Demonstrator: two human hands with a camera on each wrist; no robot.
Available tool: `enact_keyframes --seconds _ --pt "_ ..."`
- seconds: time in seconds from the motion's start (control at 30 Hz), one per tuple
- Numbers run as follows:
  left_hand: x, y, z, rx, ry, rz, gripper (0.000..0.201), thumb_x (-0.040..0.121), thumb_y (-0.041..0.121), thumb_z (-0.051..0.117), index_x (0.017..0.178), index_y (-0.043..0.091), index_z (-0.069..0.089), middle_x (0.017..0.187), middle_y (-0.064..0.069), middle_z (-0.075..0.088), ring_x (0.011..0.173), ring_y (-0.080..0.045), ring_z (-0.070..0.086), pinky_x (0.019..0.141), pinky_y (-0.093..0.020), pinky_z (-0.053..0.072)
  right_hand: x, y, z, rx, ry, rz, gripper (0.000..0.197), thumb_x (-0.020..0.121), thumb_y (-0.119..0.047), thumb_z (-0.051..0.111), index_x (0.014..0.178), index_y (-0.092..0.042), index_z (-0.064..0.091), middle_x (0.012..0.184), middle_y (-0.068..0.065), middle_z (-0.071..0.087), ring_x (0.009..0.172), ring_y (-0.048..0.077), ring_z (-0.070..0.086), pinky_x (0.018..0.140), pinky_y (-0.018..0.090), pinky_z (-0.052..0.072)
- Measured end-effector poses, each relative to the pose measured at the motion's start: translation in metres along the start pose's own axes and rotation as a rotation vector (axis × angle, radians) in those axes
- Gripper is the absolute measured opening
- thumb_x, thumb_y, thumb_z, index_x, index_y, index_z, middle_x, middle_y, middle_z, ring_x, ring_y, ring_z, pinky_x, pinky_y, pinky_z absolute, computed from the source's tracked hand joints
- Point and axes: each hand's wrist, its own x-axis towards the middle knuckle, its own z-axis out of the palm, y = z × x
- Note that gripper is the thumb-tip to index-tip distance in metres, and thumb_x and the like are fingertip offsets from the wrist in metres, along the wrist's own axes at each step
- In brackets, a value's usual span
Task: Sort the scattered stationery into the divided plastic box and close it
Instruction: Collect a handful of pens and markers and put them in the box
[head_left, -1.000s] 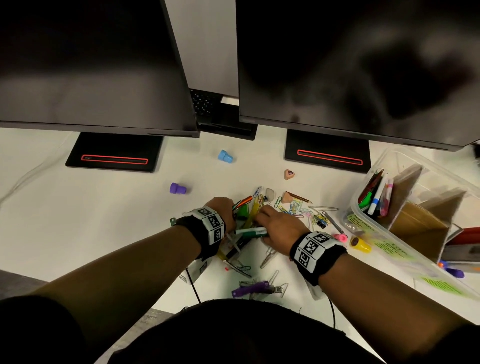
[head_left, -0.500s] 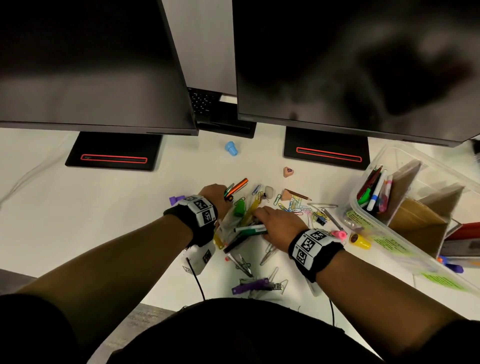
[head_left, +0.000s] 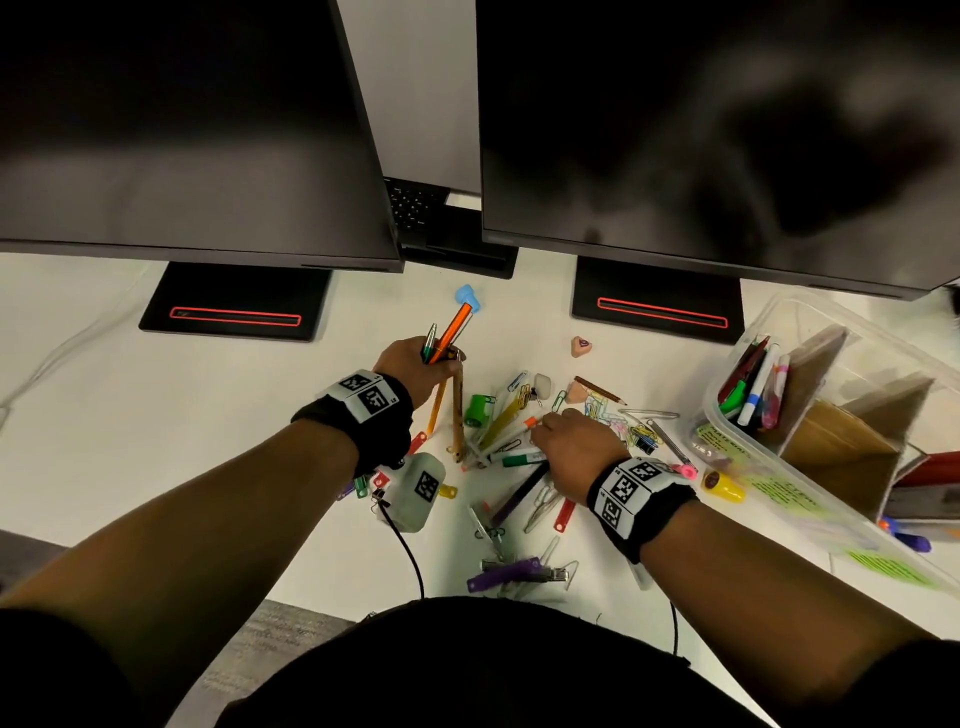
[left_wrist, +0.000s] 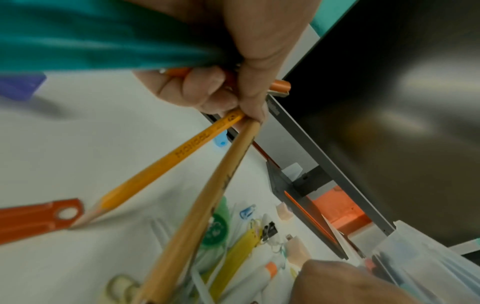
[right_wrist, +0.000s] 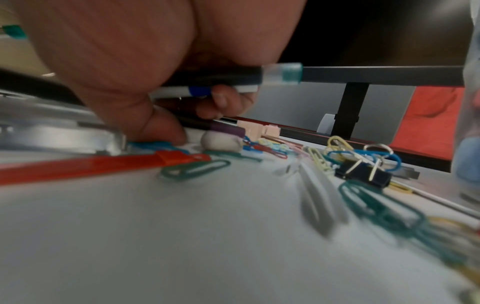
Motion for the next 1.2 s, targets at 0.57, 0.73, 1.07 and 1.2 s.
enact_keyframes --seconds 0.57,0.73,1.07,1.2 --pt "-0.002 0.000 -0.016 -0.327 0.243 -0.129 0.026 0.098 0.023 0.043 0.114 0.012 0.060 0.113 -0.007 0.069 0.109 -0.028 0.060 0.095 -0.034 0.046 0.010 -0.001 -0.012 0.094 0.201 -0.015 0.035 0.088 -0.011 0.045 0.123 -0.016 0.050 0.120 0.004 0.056 0.110 0.026 0.047 0.089 0.034 0.041" --pt "-0.001 -0.008 -0.017 -0.366 0.216 -0.157 0.025 0.098 0.023 0.043 0.113 0.012 0.060 0.110 -0.007 0.069 0.091 -0.016 0.058 0.090 -0.032 0.048 0.015 -0.010 -0.010 0.027 0.090 -0.069 0.046 0.089 -0.003 0.040 0.133 -0.016 0.044 0.130 0.005 0.049 0.119 0.026 0.041 0.091 0.037 0.046" --pt "-0.009 0.012 0.001 -0.600 0.082 -0.206 0.016 0.099 0.017 0.041 0.089 0.010 0.051 0.074 -0.002 0.053 0.062 -0.013 0.055 0.062 -0.025 0.050 -0.004 -0.003 -0.015 0.017 0.011 0.049 0.029 0.093 -0.006 0.036 0.119 -0.004 0.049 0.122 0.014 0.051 0.115 0.030 0.045 0.092 0.039 0.044" --pt "-0.007 0.026 0.017 -0.598 0.024 -0.189 0.025 0.099 0.018 0.041 0.075 0.016 0.050 0.072 -0.003 0.052 0.058 -0.014 0.050 0.055 -0.024 0.045 -0.014 0.004 -0.013 0.074 -0.009 0.101 0.030 0.093 -0.008 0.037 0.120 -0.005 0.048 0.121 0.015 0.052 0.113 0.030 0.048 0.090 0.040 0.045"
